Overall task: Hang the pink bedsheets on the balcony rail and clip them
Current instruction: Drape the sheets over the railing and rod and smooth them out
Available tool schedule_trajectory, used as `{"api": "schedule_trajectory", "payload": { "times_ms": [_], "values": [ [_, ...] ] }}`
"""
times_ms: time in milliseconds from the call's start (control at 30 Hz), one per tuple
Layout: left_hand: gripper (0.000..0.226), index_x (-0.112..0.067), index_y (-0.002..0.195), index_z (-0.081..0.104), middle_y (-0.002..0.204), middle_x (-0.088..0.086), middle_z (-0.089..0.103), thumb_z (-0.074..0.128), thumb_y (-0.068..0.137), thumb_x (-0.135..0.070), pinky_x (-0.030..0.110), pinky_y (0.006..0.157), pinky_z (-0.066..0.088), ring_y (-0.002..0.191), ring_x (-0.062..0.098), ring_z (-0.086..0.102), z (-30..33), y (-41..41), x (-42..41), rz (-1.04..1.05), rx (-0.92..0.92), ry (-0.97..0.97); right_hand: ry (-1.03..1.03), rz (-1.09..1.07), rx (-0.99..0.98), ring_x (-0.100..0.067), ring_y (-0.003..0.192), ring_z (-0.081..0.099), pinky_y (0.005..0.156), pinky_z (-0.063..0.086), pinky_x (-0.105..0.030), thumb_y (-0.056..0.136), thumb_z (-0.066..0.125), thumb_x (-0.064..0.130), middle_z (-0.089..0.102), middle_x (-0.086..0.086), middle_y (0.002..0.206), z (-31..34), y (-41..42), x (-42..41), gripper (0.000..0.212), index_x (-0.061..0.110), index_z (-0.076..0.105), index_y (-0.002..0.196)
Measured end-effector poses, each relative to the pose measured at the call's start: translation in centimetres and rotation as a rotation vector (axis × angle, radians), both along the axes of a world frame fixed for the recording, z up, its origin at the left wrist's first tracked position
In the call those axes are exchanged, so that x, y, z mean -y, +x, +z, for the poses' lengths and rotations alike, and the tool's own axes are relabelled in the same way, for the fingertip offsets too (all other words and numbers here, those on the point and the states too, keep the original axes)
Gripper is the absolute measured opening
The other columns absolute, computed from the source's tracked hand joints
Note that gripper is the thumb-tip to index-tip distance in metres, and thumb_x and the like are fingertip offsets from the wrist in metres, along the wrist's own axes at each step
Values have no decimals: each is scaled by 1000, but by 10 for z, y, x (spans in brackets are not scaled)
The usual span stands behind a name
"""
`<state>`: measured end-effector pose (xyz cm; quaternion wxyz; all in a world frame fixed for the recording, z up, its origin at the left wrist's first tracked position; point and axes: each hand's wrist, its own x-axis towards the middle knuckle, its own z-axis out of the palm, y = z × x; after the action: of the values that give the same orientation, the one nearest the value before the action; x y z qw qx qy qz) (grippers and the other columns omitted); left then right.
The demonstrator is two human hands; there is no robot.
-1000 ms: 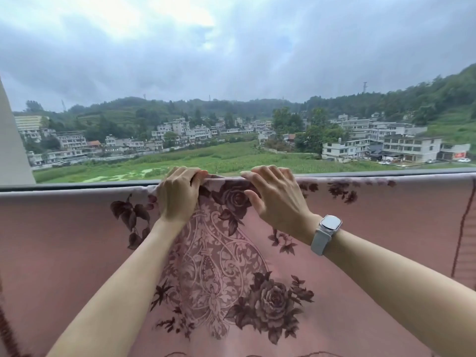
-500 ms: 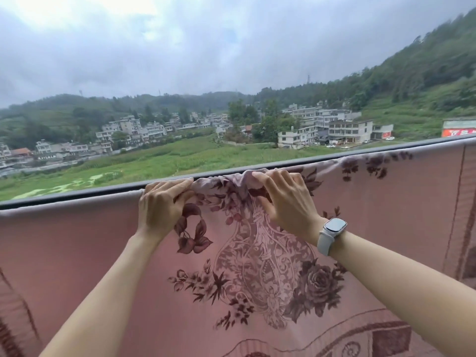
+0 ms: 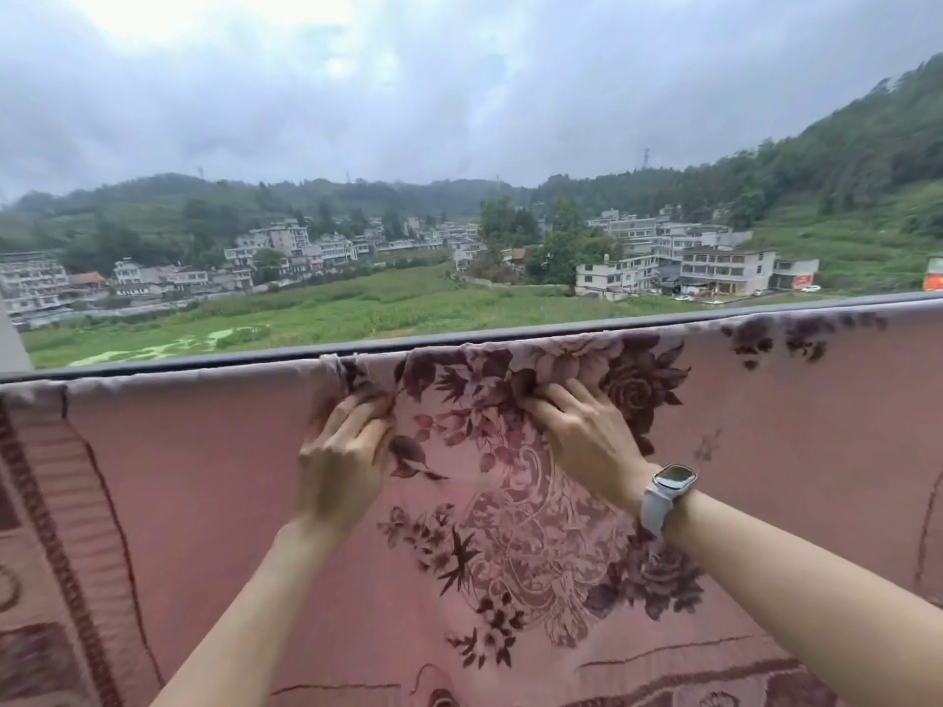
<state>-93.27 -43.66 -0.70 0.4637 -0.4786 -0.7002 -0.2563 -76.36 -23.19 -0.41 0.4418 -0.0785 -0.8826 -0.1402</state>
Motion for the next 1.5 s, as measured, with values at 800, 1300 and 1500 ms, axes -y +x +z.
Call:
{"api": "schedule_trajectory", "payload": {
  "times_ms": [800,1300,1500],
  "values": [
    [31,-14,110,64,110,7,67,66,80,-22,49,102,29,105,27,60,59,-155,178,176,215,-34,16,186,-85,-27,87,60,73,47,-40,73,72,23,64,-5,99,55,-191,198,35,14,63,106],
    [18,2,93,69,82,15,71,60,84,-12,17,64,44,68,17,61,91,-221,260,-241,197,348,-318,240,-416,-24,72,57,64,44,-30,81,60,21,64,-2,76,98,-259,309,13,14,71,79],
    [24,-9,87,70,78,2,69,52,83,-24,30,71,48,68,18,63,44,-227,283,-150,-112,-64,-161,264,-167,-22,72,58,61,50,-35,86,46,31,64,1,77,37,-252,311,27,16,69,80]
  ]
}}
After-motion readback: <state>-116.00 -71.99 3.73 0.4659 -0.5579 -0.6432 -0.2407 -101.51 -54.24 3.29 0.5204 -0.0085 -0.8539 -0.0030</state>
